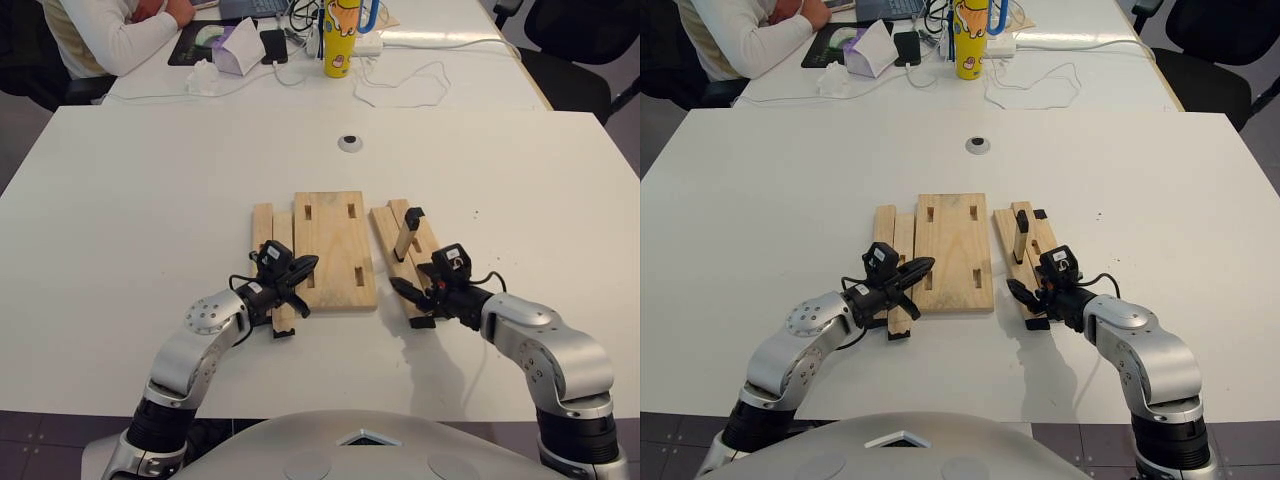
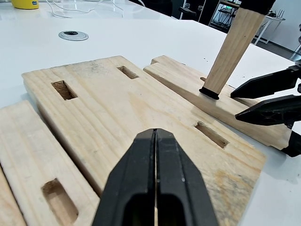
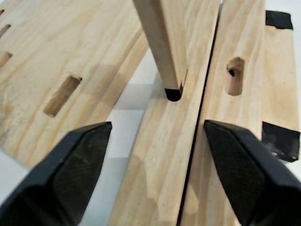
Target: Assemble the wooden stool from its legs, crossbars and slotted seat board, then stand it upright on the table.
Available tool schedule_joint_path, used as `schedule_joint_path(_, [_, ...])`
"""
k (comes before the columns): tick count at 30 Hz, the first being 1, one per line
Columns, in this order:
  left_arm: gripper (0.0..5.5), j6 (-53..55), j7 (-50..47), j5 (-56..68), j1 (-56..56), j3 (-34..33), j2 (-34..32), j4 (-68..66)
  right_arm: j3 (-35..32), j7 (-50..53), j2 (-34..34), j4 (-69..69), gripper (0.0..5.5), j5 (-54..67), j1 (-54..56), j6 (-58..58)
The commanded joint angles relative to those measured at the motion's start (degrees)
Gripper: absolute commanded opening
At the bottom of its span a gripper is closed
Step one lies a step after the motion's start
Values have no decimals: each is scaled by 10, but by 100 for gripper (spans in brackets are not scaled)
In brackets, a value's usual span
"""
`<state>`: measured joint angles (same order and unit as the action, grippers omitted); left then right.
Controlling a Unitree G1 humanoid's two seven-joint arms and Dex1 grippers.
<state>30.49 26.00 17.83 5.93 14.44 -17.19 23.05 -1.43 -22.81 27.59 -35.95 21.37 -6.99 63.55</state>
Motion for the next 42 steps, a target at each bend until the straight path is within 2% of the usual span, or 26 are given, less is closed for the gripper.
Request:
schedule_joint_path(1, [0, 0, -1, -6, -4, -3, -2, 0, 34, 7, 20, 1, 367, -15, 9, 4])
schedule_joint_path(3, [0, 0, -2, -6, -5, -2, -1, 1, 51, 6, 31, 4, 367, -23, 12, -1])
schedule_joint_path(13, [0, 4, 1, -2, -3, -4, -4, 7, 102, 13, 73, 45, 218, -84, 5, -43])
schedule_joint_path(21, [0, 9, 2, -1, -4, -4, -5, 9, 106, 25, 59, 68, 218, -98, 12, -62])
schedule_joint_path(31, [0, 11, 5, 4, -11, -10, -5, 8, 55, 50, -19, 55, 218, -90, 58, -158])
schedule_joint_path(38, [0, 20, 8, 26, -27, -34, 2, 8, 39, 53, -37, 68, 218, -95, 74, -198])
schedule_joint_path(42, [0, 46, 1, 84, -39, -65, 31, 21, 41, 38, -40, 61, 218, -98, 87, -257])
